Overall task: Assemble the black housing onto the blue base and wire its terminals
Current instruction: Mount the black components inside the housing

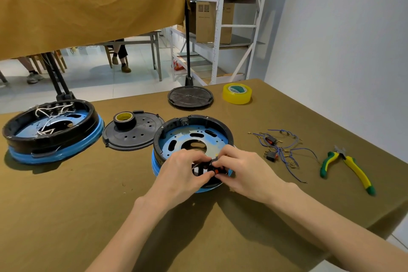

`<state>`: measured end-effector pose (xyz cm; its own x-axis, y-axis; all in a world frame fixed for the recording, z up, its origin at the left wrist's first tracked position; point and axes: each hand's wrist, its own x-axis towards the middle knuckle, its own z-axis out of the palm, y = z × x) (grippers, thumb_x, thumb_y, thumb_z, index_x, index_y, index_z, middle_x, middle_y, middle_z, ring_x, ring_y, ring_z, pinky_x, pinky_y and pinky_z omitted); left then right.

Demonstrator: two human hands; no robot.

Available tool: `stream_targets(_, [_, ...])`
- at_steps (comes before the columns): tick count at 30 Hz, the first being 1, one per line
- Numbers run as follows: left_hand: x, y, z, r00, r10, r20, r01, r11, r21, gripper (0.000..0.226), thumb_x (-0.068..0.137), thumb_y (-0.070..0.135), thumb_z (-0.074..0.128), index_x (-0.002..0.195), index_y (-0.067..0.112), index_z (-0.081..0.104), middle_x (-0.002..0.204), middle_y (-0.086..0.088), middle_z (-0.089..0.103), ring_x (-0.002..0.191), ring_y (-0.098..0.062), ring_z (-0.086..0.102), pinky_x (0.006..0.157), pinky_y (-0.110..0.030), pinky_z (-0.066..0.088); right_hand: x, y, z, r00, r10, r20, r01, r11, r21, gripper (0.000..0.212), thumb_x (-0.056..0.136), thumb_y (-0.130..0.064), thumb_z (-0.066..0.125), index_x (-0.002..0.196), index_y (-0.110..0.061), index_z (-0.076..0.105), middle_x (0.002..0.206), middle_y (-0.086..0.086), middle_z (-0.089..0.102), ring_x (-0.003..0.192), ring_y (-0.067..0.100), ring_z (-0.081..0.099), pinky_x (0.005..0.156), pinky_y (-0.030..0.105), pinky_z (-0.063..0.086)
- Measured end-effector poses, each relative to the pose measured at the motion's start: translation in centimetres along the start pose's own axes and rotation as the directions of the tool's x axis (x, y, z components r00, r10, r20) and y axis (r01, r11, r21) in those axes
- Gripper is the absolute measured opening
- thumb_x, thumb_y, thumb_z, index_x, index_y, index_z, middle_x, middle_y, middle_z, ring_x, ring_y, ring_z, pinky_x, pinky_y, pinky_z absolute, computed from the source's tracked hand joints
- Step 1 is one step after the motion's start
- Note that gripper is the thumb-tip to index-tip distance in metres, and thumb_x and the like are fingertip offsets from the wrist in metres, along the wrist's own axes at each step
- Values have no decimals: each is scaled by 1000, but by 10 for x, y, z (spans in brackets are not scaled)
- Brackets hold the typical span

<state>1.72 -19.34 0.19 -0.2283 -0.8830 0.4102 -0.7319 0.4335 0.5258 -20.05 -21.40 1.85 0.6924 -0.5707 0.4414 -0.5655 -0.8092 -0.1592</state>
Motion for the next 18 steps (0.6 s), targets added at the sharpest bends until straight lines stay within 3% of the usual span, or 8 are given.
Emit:
stream_targets(6, [-2,4,2,999,-7,-53,7,1000,0,38,88,40,77,124,28,73,109,15,76,100,2,68,89,-22,58,10,12,-11,996,68,66,-72,996,49,39,90,-29,74,128,-24,65,120,-9,63,111,10,52,96,29,44])
stream_targets(12, [-4,2,9,998,17,-57,-12,995,95,43,82,46,79,119,30,65,102,14,76,91,-3,70,77,-9,48,25,15,-22,981,5,195,-10,1000,21,23,96,-30,69,117,-21,75,109,-8,67,101,10,55,91,33,46])
stream_targets(18, [-1,6,14,994,-58,-90,67,993,98,40,79,49,76,108,30,56,93,15,71,81,-5,67,66,-23,57,29,13,-26,976,40,215,-51,998,48,25,93,-28,73,118,-21,75,100,-8,65,94,6,52,82,22,46])
